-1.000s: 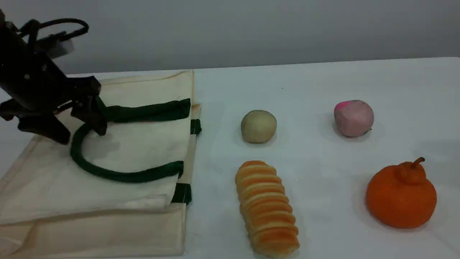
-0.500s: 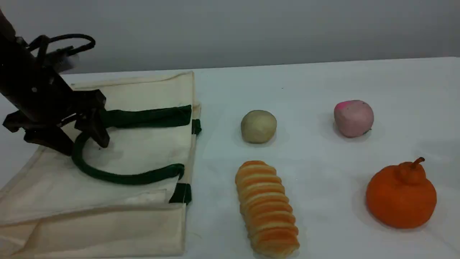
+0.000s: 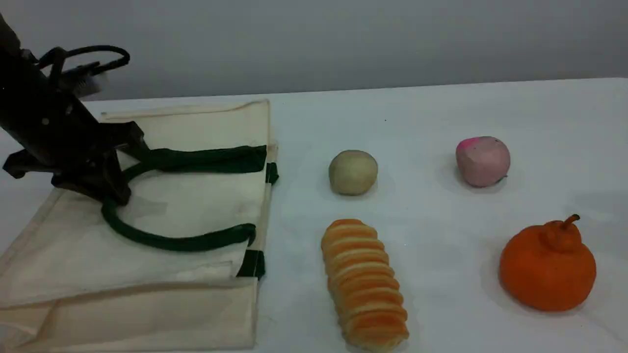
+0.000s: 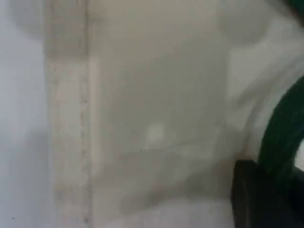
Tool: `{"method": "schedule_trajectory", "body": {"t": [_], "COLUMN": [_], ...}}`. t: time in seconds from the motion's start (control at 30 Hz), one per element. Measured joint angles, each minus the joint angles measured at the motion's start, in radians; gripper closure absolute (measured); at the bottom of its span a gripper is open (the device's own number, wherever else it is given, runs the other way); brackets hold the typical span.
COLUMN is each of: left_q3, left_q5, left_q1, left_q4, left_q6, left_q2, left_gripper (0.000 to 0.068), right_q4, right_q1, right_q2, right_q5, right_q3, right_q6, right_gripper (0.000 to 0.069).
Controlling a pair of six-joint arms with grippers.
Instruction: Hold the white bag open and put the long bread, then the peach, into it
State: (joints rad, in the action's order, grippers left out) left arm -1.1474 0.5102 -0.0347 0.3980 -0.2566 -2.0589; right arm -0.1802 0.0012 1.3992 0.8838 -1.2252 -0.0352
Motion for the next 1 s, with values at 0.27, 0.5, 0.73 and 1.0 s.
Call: {"method": "schedule_trajectory", "body": {"t": [0.27, 0.5, 0.73, 1.0], "left_q3": [-0.141, -0.339, -0.527, -0.614], "left_q5": [0.198, 0.487, 0.711, 0.715], "left_q1": [0.001, 0.001, 0.001, 0.001], "left_q4": [-0.006, 0.001, 0.007, 0.115], "left_q6": [-0.029, -0.051, -0.082, -0.170], "left_q2": [0.053, 0.071, 0.071, 0.125], "left_gripper": [0.0591, 0.0591, 0.0591, 0.0591], "right_q4": [0.000, -0.008, -0.021, -0.121], "right_q1": [0.000, 0.000, 0.000, 0.000], "right_q2": [0.000, 0.000, 0.000, 0.000], "right_q5": [0.017, 0.022, 0.046, 0.118], "right_q3": [0.000, 0.000, 0.002, 0.002], "right_q6": [0.000, 0.000, -0.018, -0.148], "right_gripper": [0.0164, 0.0164, 0.0164, 0.0164]}}
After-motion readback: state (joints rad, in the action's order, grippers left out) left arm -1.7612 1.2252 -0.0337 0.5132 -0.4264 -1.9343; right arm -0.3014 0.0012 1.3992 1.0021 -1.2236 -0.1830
